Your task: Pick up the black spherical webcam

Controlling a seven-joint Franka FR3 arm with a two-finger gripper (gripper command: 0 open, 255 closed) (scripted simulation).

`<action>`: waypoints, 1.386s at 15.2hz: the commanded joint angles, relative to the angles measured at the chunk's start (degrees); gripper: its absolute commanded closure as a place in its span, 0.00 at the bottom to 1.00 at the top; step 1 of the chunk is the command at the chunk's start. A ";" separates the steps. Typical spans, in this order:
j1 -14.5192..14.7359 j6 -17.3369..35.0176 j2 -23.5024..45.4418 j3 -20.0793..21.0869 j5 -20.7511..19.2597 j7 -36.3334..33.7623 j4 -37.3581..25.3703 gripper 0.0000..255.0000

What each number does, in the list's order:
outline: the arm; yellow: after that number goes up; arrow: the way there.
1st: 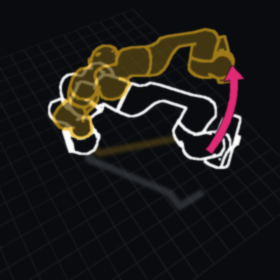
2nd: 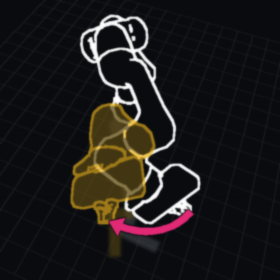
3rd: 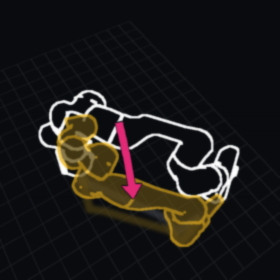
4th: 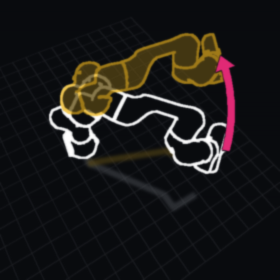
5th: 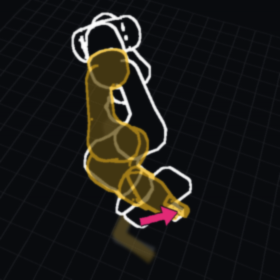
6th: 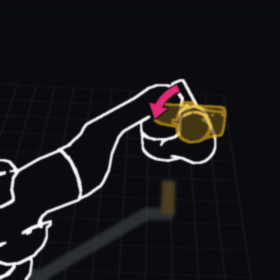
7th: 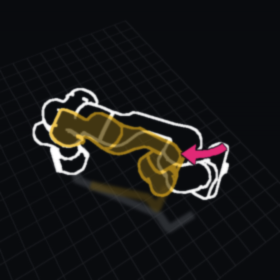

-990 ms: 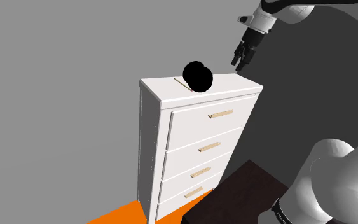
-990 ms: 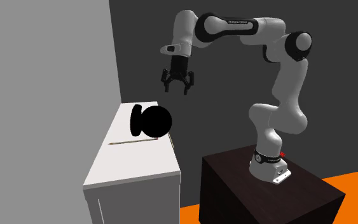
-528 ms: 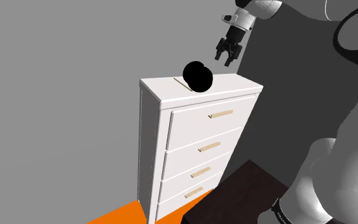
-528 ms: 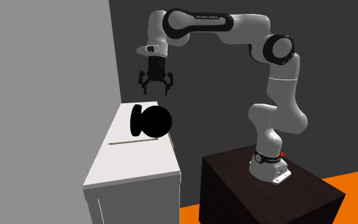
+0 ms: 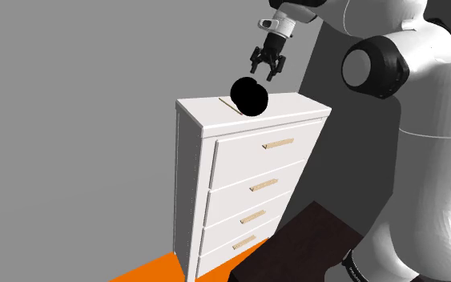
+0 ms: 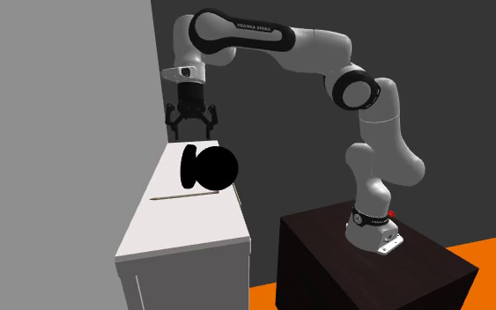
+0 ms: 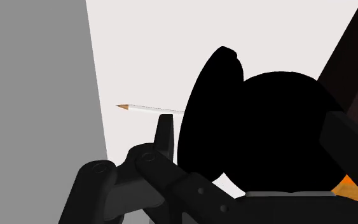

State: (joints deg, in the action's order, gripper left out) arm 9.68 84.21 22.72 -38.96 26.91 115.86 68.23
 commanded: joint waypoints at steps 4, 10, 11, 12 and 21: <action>1.24 4.04 -0.79 0.02 -0.53 1.45 5.00 0.00; 1.67 5.40 -1.02 0.03 -0.67 1.70 6.62 1.00; 1.68 5.40 -1.02 0.03 -0.67 1.69 6.62 1.00; 1.68 5.40 -1.02 0.03 -0.67 1.70 6.62 1.00; 0.46 1.88 -0.18 0.07 -0.15 1.03 2.23 1.00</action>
State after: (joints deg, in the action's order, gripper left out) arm 10.42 86.88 22.45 -38.87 26.69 117.04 71.42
